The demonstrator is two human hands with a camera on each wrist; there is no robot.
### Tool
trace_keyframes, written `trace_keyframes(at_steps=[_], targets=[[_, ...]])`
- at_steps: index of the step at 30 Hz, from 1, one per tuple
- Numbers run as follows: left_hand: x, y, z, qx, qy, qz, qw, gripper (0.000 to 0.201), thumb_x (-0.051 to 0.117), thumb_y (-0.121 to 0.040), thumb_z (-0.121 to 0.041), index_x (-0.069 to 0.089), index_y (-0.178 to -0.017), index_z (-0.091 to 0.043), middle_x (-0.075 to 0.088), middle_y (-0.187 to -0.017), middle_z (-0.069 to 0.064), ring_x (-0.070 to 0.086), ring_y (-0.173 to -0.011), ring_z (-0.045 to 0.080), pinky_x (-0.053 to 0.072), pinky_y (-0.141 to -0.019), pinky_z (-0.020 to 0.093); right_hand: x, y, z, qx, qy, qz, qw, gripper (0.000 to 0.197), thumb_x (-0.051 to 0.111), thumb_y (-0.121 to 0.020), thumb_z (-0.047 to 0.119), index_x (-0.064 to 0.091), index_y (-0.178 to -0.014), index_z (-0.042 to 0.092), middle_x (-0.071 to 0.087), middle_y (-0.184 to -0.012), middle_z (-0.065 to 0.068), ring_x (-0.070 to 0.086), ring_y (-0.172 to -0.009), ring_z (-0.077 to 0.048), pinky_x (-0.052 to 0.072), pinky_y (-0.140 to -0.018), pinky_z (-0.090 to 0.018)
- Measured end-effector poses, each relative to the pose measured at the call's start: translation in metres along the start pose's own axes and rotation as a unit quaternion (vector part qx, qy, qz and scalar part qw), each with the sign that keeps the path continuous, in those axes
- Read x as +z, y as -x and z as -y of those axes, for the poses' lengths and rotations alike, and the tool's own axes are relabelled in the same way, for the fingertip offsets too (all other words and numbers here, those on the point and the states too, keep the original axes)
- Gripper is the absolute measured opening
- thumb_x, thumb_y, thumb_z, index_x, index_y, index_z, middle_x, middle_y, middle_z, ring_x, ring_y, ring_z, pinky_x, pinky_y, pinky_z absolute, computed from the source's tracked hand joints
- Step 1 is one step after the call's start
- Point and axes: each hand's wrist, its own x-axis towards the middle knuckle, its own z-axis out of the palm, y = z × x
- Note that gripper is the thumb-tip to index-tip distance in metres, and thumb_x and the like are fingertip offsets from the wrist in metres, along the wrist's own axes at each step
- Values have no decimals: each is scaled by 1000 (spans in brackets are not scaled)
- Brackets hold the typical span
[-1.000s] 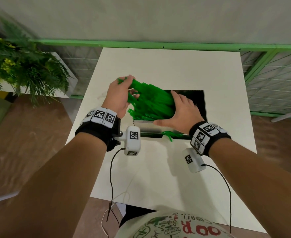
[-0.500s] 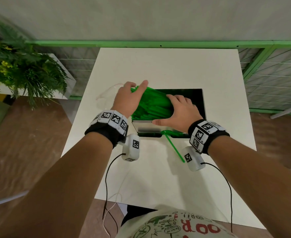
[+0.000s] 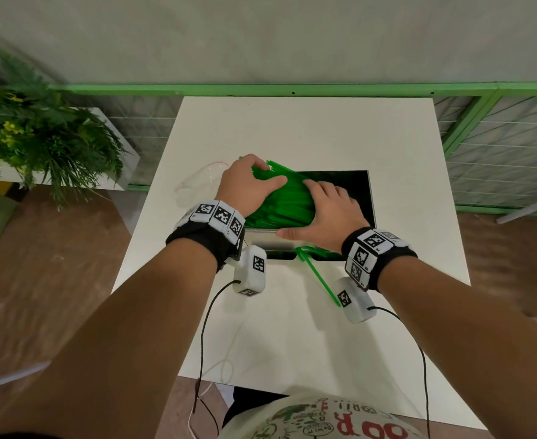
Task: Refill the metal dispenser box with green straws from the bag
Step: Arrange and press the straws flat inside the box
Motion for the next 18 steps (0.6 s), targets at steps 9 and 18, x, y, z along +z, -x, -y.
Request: trace_keyframes(at_steps=[9, 18], targets=[[-17, -6, 13, -75, 177, -23, 981, 11, 78, -83, -31, 69, -85, -24, 68, -91, -4, 64, -77, 18, 52, -53, 27, 3, 1, -4, -7, -18, -37, 999, 126, 53, -50, 97, 23, -152, 30, 33, -156, -2, 30, -143, -29, 28, -117, -54], [-3, -2, -7, -8, 3, 59, 998, 46, 42, -100, -61, 53, -115, -19, 60, -107, 2, 61, -94, 18, 48, -82, 37, 3, 1, -1, -6, -7, -36, 999, 128, 53, -51, 97, 22, -153, 27, 35, -157, 1, 29, -146, -29, 23, -119, -54]])
